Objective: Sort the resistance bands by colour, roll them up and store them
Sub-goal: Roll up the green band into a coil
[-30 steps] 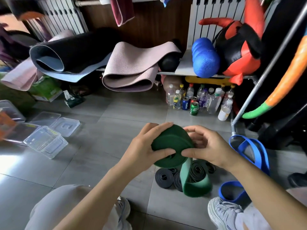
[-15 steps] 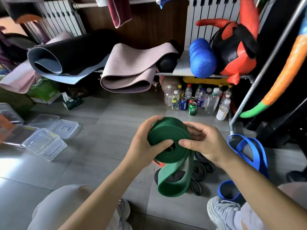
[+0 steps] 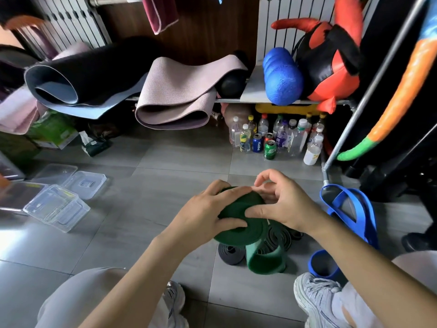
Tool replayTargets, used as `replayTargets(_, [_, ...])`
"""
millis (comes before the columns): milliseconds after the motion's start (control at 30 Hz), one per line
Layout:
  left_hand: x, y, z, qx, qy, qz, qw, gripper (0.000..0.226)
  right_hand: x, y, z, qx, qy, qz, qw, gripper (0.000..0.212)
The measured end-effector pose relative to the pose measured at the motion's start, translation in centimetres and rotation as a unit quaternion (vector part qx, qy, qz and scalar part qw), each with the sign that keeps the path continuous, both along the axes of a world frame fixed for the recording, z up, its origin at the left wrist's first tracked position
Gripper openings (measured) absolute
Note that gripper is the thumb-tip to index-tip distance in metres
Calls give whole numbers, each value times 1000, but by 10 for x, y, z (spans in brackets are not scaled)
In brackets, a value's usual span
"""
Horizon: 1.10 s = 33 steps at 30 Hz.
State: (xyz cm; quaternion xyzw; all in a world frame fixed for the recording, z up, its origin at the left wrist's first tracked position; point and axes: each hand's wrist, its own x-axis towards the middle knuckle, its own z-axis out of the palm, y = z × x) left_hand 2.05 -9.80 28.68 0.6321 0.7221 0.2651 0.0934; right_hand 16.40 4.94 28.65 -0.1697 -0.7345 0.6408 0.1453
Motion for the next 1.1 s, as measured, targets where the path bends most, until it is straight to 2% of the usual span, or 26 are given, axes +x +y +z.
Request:
replayTargets(133, [-4, -2, 8, 87, -111, 55, 988, 63, 6, 11, 6, -22, 8, 8, 1000, 47])
replayTargets(300, [-3, -5, 16, 189, -223, 129, 948, 56, 4, 11, 4, -98, 57, 35, 993, 64])
replayTargets(500, [7, 1, 20, 250, -311, 212, 892, 50, 2, 1, 7, -138, 79, 2, 987, 78])
replayTargets(567, [7, 2, 20, 258, -331, 240, 875, 48, -3, -5, 3, -142, 79, -14, 987, 76])
replayTargets(667, [10, 4, 18, 246, -336, 247, 875, 50, -7, -10, -1, -147, 95, -41, 984, 48])
replayTargets(767, [16, 5, 11, 217, -383, 227, 869, 48, -8, -6, -4, -149, 104, -81, 980, 40])
replayTargets(900, [22, 3, 7, 159, -556, 187, 794, 53, -7, 1, -5, -184, 112, -104, 971, 52])
replayTargets(1000, [15, 1, 12, 103, -538, 200, 812, 51, -3, 6, -3, -184, 104, -119, 970, 42])
replayTargets(1100, [4, -2, 20, 47, -521, 221, 823, 58, 2, 8, 2, -153, 83, -76, 982, 35])
